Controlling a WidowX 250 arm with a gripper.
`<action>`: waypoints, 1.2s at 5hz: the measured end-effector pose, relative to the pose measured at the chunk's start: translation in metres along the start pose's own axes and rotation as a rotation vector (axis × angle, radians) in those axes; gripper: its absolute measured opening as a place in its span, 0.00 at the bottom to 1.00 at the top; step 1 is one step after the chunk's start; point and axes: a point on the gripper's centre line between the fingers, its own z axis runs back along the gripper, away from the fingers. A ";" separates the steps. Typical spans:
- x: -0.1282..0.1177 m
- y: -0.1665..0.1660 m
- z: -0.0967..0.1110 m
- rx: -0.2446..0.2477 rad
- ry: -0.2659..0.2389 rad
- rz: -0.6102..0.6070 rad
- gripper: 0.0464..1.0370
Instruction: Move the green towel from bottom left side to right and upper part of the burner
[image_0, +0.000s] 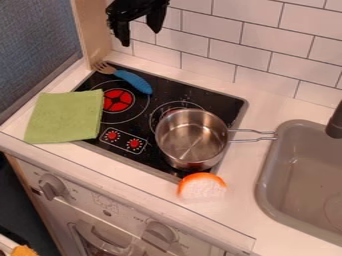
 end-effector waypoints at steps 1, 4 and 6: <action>-0.009 0.006 -0.014 0.035 0.028 -0.014 0.96; 0.017 0.095 0.005 0.048 0.042 -0.035 0.96; 0.005 0.149 -0.016 0.142 0.123 -0.055 0.96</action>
